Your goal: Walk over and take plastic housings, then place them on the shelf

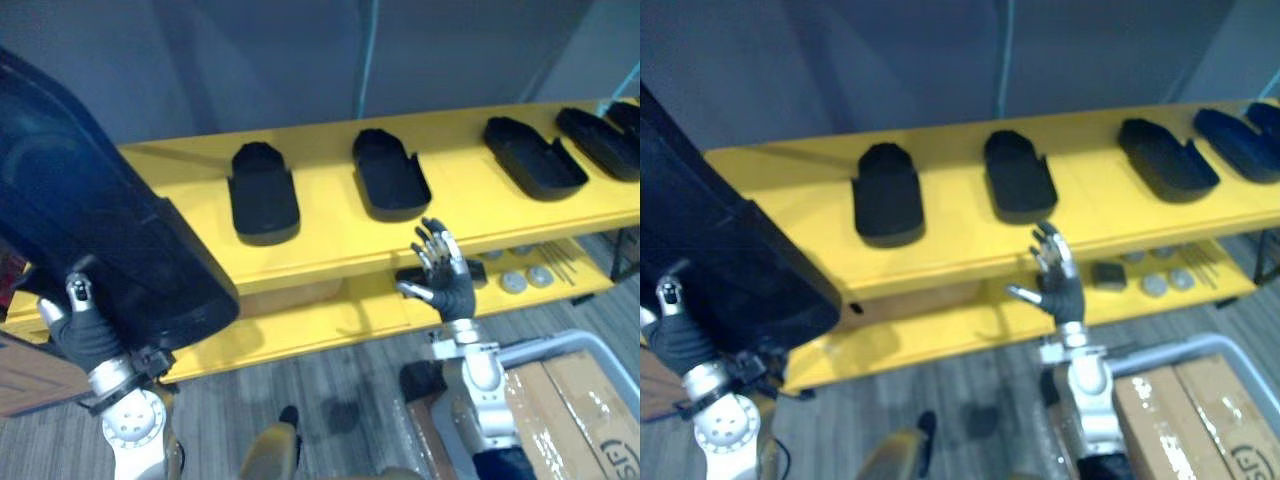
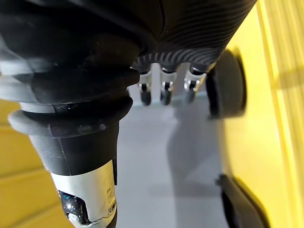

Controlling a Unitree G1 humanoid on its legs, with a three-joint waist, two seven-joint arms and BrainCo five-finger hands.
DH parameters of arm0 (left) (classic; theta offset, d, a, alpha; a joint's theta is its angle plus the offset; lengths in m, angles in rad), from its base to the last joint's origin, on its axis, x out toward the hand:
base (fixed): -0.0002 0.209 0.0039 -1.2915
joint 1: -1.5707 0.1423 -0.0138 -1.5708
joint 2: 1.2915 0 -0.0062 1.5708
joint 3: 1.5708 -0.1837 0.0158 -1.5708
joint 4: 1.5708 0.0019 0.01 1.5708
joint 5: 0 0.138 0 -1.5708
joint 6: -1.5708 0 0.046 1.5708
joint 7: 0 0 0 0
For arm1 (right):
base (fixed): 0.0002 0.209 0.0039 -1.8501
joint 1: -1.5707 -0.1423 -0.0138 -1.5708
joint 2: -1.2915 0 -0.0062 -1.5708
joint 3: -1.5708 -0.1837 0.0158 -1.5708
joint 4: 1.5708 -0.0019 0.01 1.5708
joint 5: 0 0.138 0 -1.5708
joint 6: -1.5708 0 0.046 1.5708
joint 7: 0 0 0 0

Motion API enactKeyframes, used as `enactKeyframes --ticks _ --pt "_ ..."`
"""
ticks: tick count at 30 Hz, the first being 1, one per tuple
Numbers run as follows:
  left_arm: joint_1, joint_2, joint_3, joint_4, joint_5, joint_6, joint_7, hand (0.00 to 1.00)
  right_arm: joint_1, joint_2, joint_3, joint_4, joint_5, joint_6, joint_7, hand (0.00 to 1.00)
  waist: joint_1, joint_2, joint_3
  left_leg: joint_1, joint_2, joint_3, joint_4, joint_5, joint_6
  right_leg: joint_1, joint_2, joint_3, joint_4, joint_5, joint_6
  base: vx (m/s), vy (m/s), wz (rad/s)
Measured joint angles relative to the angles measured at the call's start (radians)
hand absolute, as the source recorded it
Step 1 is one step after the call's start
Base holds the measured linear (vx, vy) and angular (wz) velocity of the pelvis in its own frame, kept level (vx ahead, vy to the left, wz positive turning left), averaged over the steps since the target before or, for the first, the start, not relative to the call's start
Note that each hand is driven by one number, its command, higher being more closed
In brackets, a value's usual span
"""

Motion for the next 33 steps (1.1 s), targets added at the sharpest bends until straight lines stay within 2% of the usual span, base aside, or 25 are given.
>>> enactKeyframes --ticks 2,6,9,10,11,12,13,14,15,16,19,20,22,24,25,26,29,31,33 --pt "-0.026 0.032 -0.003 0.001 0.019 -0.005 0.002 1.0 -0.035 0.001 -0.011 0.001 -0.001 -0.005 -0.028 0.0 -0.014 0.003 0.061 -0.009 0.0 0.023 0.023 -0.008 -0.001 -0.048 -0.017 0.027 0.088 -0.036 0.029 -0.22 0.045 -0.18" --pt "-0.024 0.039 -0.016 0.002 0.021 -0.006 0.036 1.0 -0.027 0.007 -0.034 0.0 -0.01 -0.011 -0.042 0.0 -0.023 0.005 0.07 -0.016 -0.005 0.046 0.028 -0.01 0.002 -0.071 -0.034 0.041 0.114 -0.048 0.042 -0.07 0.017 -0.08" --pt "-0.022 0.039 -0.009 0.001 0.022 -0.011 0.064 1.0 -0.018 0.016 -0.074 -0.02 -0.031 -0.04 -0.071 0.0 -0.022 0.002 0.07 -0.017 -0.023 0.06 0.03 -0.018 0.016 -0.046 -0.056 0.036 0.07 -0.051 0.042 0.05 0.058 0.15" --pt "-0.02 0.038 0.004 -0.002 0.022 -0.012 0.064 1.0 -0.008 0.022 -0.092 -0.04 -0.026 -0.045 -0.083 0.0 -0.022 -0.008 0.072 -0.022 -0.021 0.095 0.081 -0.044 0.056 -0.031 -0.065 0.033 0.05 -0.052 0.041 0.18 0.123 0.22" --pt "-0.003 0.039 0.02 -0.006 0.021 -0.015 0.066 1.0 0.028 0.025 -0.12 -0.068 -0.011 -0.047 -0.1 0.0 -0.026 -0.006 0.054 -0.002 -0.022 0.16 0.134 -0.146 0.085 -0.004 -0.073 0.026 0.08 -0.044 0.052 0.2 0.08 0.16" --pt "-0.003 0.039 0.025 -0.004 0.021 -0.017 0.069 1.0 0.039 0.029 -0.13 -0.075 -0.002 -0.049 -0.105 0.0 -0.025 -0.012 0.054 0.003 -0.03 0.158 0.145 -0.163 0.073 -0.029 -0.088 0.04 0.159 -0.039 0.046 0.26 0.124 0.33" --pt "0.003 0.038 0.023 -0.006 0.023 -0.016 0.078 1.0 0.054 0.042 -0.144 -0.075 0.011 -0.047 -0.105 0.0 -0.04 -0.02 0.049 0.021 -0.048 0.139 0.148 -0.178 0.09 -0.1 -0.106 0.065 0.328 0.018 0.006 0.18 0.096 0.39" --pt "0.008 0.038 0.023 -0.011 0.026 -0.015 0.079 1.0 0.058 0.054 -0.152 -0.075 0.013 -0.046 -0.105 0.0 -0.049 -0.023 0.047 0.037 -0.052 0.13 0.142 -0.181 0.097 -0.127 -0.109 0.071 0.394 0.064 -0.011 0.25 0.134 0.44" --pt "0.014 0.039 0.023 -0.021 0.043 -0.014 0.081 1.0 0.059 0.07 -0.163 -0.076 0.012 -0.046 -0.106 0.0 -0.056 -0.028 0.043 0.071 -0.051 0.12 0.126 -0.186 0.104 -0.149 -0.108 0.085 0.462 0.112 -0.028 0.32 0.081 0.3" --pt "0.022 0.042 0.023 -0.051 0.054 -0.012 0.082 1.0 0.059 0.079 -0.177 -0.085 0.008 -0.046 -0.107 0.0 -0.056 -0.038 0.023 0.113 -0.048 0.106 0.104 -0.19 0.108 -0.147 -0.089 0.101 0.456 0.063 -0.023 0.41 0.043 0.27" --pt "-0.005 0.052 0.022 -0.079 0.051 -0.012 0.08 1.0 0.057 0.081 -0.22 -0.135 -0.012 -0.048 -0.125 0.0 -0.058 -0.043 0.012 0.167 -0.038 0.06 0.056 -0.191 0.109 -0.15 -0.023 0.106 0.287 0.006 -0.015 0.33 -0.031 0.4" --pt "-0.013 0.053 0.021 -0.079 0.05 -0.01 0.08 1.0 0.054 0.081 -0.242 -0.157 -0.023 -0.048 -0.141 0.0 -0.061 -0.032 0.005 0.189 -0.02 0.038 0.042 -0.196 0.102 -0.17 0.023 0.121 0.199 0.006 -0.01 0.2 -0.055 0.36" --pt "-0.015 0.052 0.018 -0.079 0.051 -0.008 0.08 1.0 0.055 0.079 -0.258 -0.178 -0.042 -0.049 -0.168 0.0 -0.067 -0.027 0.002 0.222 0.004 0.017 0.04 -0.208 0.086 -0.187 0.062 0.132 0.101 0.026 -0.007 0.24 -0.107 0.45" --pt "-0.014 0.052 0.009 -0.08 0.05 -0.007 0.08 1.0 0.057 0.072 -0.264 -0.219 -0.071 -0.053 -0.215 0.0 -0.07 -0.037 -0.009 0.241 0.012 0.009 0.058 -0.239 0.061 -0.189 0.072 0.146 -0.001 0.116 -0.018 0.21 -0.167 0.47" --pt "-0.012 0.053 0.006 -0.086 0.05 -0.007 0.078 1.0 0.058 0.066 -0.265 -0.242 -0.092 -0.064 -0.243 0.0 -0.07 -0.05 -0.028 0.236 0.011 0.006 0.071 -0.268 0.047 -0.189 0.071 0.146 -0.032 0.185 -0.02 0.13 -0.204 0.46" --pt "0.0 0.047 0.0 -0.094 0.05 -0.009 0.077 1.0 0.062 0.056 -0.267 -0.279 -0.117 -0.09 -0.284 0.0 -0.069 -0.07 -0.066 0.228 0.007 -0.007 0.114 -0.325 0.024 -0.182 0.062 0.14 -0.047 0.221 0.03 0.19 -0.275 0.41" --pt "0.042 0.01 -0.017 -0.11 0.049 -0.007 0.074 1.0 0.073 0.022 -0.329 -0.339 -0.164 -0.113 -0.368 0.0 -0.058 -0.007 -0.139 0.232 0.078 -0.011 0.095 -0.341 -0.007 -0.165 0.118 0.1 -0.075 0.208 -0.004 0.26 -0.251 0.15" --pt "0.036 0.01 -0.017 -0.116 0.051 -0.007 0.07 1.0 0.072 0.014 -0.385 -0.348 -0.187 -0.115 -0.409 0.0 -0.062 0.006 -0.148 0.26 0.09 -0.004 0.052 -0.325 -0.03 -0.147 0.125 0.091 -0.089 0.211 -0.011 0.19 -0.129 0.12" --pt "0.035 0.01 -0.016 -0.126 0.052 -0.007 0.07 1.0 0.078 0.009 -0.472 -0.349 -0.208 -0.113 -0.459 0.0 -0.068 0.009 -0.151 0.316 0.099 0.037 -0.028 -0.296 -0.035 -0.107 0.127 0.09 -0.125 0.214 -0.017 0.14 -0.086 -0.01"
